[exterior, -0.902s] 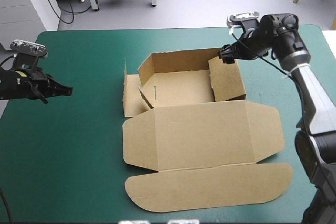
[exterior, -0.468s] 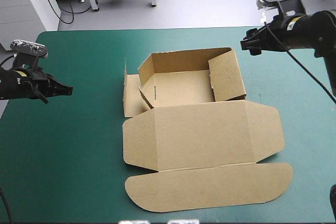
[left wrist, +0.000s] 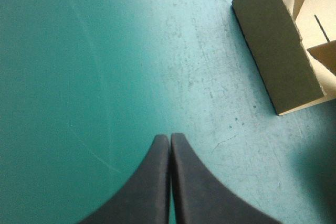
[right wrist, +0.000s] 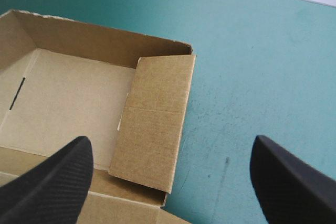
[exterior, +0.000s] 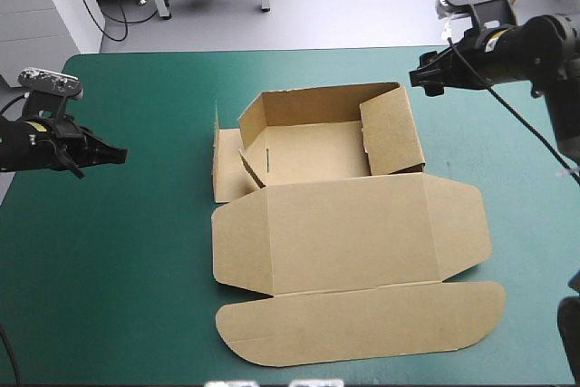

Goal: Fold the box

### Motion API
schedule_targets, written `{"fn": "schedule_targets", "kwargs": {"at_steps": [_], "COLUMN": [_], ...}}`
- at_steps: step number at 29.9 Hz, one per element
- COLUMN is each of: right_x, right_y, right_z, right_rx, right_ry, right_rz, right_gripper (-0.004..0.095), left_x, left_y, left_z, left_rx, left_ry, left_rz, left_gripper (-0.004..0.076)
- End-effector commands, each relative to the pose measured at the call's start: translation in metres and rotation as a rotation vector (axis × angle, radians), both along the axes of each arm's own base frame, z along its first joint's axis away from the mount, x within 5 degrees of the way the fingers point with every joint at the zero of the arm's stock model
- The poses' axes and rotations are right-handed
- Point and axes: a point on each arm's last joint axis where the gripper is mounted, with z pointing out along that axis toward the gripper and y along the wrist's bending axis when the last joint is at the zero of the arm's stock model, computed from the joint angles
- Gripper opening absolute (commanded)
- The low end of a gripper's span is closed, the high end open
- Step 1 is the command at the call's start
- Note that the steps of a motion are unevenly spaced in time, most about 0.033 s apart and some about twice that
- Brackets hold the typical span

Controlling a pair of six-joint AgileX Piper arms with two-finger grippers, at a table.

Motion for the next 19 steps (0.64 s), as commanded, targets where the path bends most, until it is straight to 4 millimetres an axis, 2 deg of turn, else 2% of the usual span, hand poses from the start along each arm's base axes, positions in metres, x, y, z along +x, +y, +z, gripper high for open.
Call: {"fn": "schedule_targets", "kwargs": {"at_steps": [1,6,10,15,19], "right_x": [0.020,0.067,0.091,0.110,0.118], "right_y": [0.003,0.011,0.015,0.019,0.022], "right_z": [-0.007,-0.062,-0.097,-0.131,-0.148], "right_rx": [0.013,-0.016,-0.027,-0.036,-0.030], "right_ry": [-0.016,0.133,0.221,0.299,0.342], "right_rz": [0.000,-0.003,-0.002,0.003,0.008], "right_gripper": [0.0751,0.0751,0.0752,0.0751,0.0752], "left_x": [-0.006,-0.006,-0.006,-0.006,-0.006], "left_y": [-0.003,-0.003,-0.003,-0.003,-0.003], "left_z": [0.019,0.019,0.019,0.019,0.019], "left_rx": [-0.024,-0.024,-0.025,-0.025,-0.025], "left_ry": [-0.108,-0.106,-0.102,-0.102,-0.102], "left_rz": [0.011,0.010,0.010,0.010,0.010], "left_gripper": [-0.0010,-0.0010,-0.0010,-0.0010,-0.0010]}}
